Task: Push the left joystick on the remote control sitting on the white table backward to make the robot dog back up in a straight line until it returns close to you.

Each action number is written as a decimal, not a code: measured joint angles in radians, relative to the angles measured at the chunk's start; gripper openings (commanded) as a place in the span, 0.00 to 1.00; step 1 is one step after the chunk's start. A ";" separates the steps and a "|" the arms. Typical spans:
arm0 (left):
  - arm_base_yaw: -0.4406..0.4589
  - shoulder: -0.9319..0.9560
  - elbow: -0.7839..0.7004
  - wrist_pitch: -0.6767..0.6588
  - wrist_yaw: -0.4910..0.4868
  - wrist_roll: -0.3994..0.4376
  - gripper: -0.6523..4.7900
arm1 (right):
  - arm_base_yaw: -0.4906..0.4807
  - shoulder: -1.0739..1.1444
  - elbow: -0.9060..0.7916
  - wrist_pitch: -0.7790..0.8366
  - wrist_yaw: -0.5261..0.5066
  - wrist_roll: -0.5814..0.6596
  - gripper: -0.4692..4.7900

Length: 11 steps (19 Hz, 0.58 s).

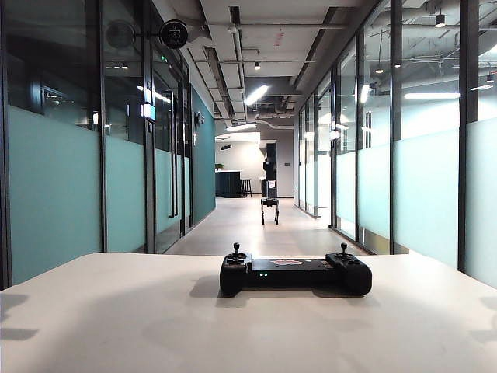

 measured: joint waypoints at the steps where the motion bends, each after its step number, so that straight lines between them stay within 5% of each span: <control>1: 0.000 0.000 0.000 0.000 0.000 0.000 0.11 | 0.000 0.000 0.000 -0.001 -0.001 0.000 0.08; 11: 0.000 0.000 0.006 0.015 -0.002 -0.016 0.11 | 0.002 0.000 0.001 0.016 -0.027 0.000 0.08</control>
